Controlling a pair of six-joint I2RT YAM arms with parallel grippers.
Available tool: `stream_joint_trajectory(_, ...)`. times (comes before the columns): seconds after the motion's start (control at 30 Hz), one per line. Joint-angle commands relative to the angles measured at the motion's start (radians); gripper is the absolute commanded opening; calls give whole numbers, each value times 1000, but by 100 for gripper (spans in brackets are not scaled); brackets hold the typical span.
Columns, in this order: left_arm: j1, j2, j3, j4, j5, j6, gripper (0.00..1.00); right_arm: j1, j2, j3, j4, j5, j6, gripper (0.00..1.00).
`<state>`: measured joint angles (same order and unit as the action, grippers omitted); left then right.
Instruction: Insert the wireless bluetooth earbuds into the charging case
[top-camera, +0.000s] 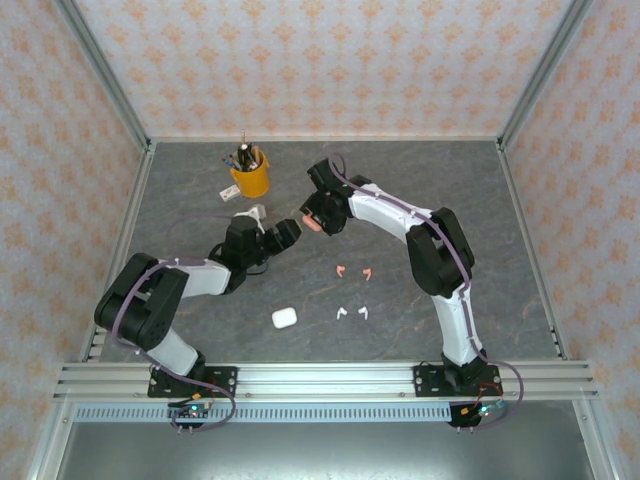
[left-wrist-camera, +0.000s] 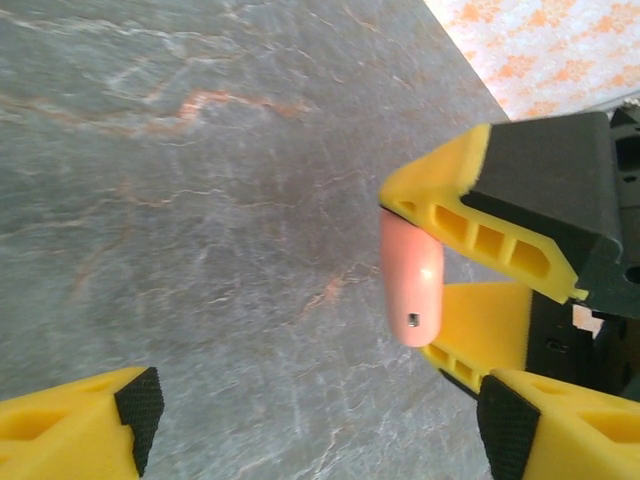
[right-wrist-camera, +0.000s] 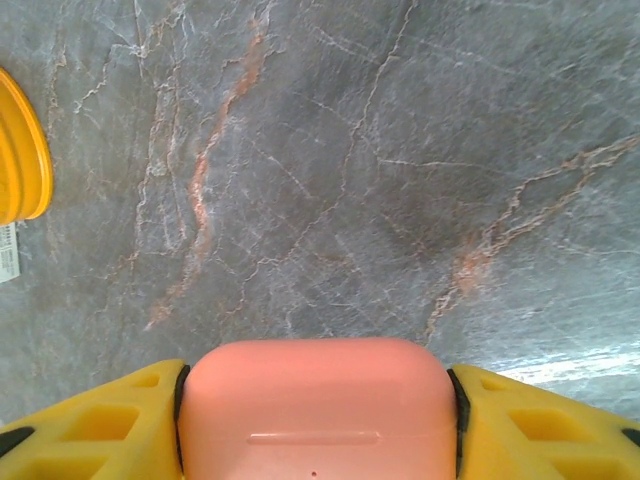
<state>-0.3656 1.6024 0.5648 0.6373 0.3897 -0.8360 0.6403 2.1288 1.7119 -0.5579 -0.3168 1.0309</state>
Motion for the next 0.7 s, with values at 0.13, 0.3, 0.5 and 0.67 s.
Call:
stream_joint_trajectory(0.13, -39, 113, 71, 152, -8, -15, 74, -4, -19, -8, 24, -35, 47, 58)
stream_joint_trajectory(0.3, -54, 174, 101, 193, -14, -32, 71, -5, -24, -11, 23, -39, 51, 58)
stream_joint_trajectory(0.5, -65, 204, 131, 210, -28, -44, 69, -6, -30, -23, 23, -39, 52, 58)
stream_joint_trajectory(0.67, -67, 211, 150, 207, -35, -43, 65, -6, -33, -30, 24, -42, 54, 58)
